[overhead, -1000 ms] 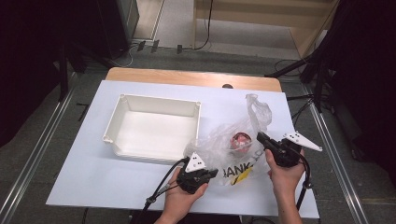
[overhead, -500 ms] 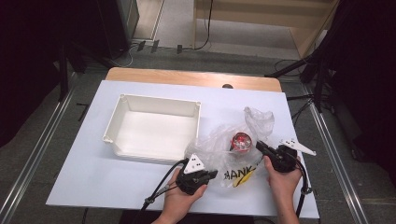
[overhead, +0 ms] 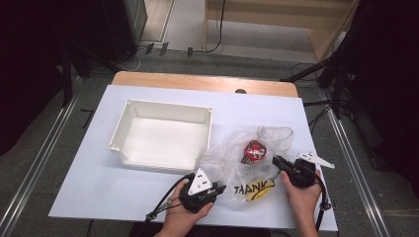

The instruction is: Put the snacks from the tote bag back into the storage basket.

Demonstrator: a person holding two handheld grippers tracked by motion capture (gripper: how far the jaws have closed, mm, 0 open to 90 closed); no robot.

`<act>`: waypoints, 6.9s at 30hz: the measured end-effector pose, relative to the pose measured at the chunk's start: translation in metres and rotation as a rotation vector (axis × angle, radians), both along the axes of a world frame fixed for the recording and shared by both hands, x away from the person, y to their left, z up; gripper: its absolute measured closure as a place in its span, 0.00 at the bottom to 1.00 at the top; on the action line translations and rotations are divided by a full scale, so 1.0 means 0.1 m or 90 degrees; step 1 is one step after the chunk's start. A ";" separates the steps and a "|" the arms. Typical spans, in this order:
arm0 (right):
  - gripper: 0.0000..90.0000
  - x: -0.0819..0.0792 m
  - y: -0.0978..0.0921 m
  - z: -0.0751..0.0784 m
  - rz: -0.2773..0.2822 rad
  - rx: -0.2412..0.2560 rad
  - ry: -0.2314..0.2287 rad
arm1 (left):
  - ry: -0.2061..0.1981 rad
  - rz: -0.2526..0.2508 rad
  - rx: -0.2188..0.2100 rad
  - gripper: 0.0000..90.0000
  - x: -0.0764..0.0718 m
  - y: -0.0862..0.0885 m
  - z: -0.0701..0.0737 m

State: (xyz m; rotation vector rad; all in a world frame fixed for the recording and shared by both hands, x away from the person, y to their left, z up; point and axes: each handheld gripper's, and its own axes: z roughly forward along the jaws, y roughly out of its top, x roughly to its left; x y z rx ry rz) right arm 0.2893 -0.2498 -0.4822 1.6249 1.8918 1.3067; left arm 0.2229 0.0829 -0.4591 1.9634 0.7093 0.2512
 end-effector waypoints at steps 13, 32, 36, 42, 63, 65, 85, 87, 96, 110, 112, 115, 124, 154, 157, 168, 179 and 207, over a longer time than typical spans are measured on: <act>0.91 0.07 0.02 0.00 0.004 0.010 -0.002 | -0.084 0.150 -0.078 0.21 0.17 0.46 0.59; 0.93 0.04 0.06 -0.05 0.001 -0.037 0.016 | 0.024 0.021 0.063 0.99 0.34 0.13 0.05; 0.92 0.03 0.05 -0.05 0.005 -0.044 0.017 | 0.058 0.020 0.101 0.99 0.38 0.10 -0.14; 0.60 -0.03 0.04 0.08 0.008 -0.019 -0.054 | 0.069 0.009 0.127 0.98 0.37 0.09 -0.18; 0.32 -0.20 0.12 0.96 -0.025 -0.047 -0.191 | 0.084 0.004 0.102 0.97 0.39 0.12 -0.18; 0.32 -0.17 0.15 1.04 -0.018 -0.055 -0.205 | 0.084 0.005 0.102 0.97 0.39 0.12 -0.18; 0.43 0.60 0.28 0.75 0.020 -0.054 -0.028 | 0.080 0.002 0.099 0.98 0.38 0.12 -0.18; 0.62 0.63 0.27 0.67 0.014 -0.053 -0.014 | 0.081 0.001 0.102 0.98 0.39 0.12 -0.18; 1.00 0.88 0.20 0.28 0.007 -0.062 0.051 | 0.083 0.000 0.112 0.99 0.39 0.10 -0.18; 0.79 0.78 0.09 0.11 -0.050 -0.079 0.047 | 0.082 0.004 0.116 0.99 0.38 0.10 -0.18; 0.71 0.68 0.06 0.22 -0.049 -0.055 0.013 | 0.083 0.005 0.115 0.98 0.39 0.10 -0.18; 0.68 0.47 0.00 0.43 -0.062 -0.036 -0.036 | 0.083 0.004 0.116 0.98 0.39 0.10 -0.18; 0.70 0.02 0.11 0.54 -0.004 -0.038 -0.080 | 0.080 0.002 0.119 0.98 0.38 0.09 -0.18; 0.98 -0.34 0.73 0.25 0.146 -0.061 -0.060 | 0.085 0.002 0.114 0.98 0.39 0.10 -0.18; 1.00 -0.27 0.80 0.07 0.142 -0.080 -0.017 | 0.084 0.002 0.111 0.98 0.39 0.10 -0.18; 0.98 -0.30 0.89 0.28 0.119 -0.079 -0.097 | 0.084 0.002 0.111 0.98 0.39 0.10 -0.18; 0.98 -0.05 1.23 -0.03 0.131 -0.164 0.001 | 0.083 0.004 0.108 0.97 0.39 0.11 -0.18; 0.57 0.06 0.41 0.61 -0.050 -0.035 -0.150 | 0.080 0.005 0.106 0.97 0.39 0.11 -0.18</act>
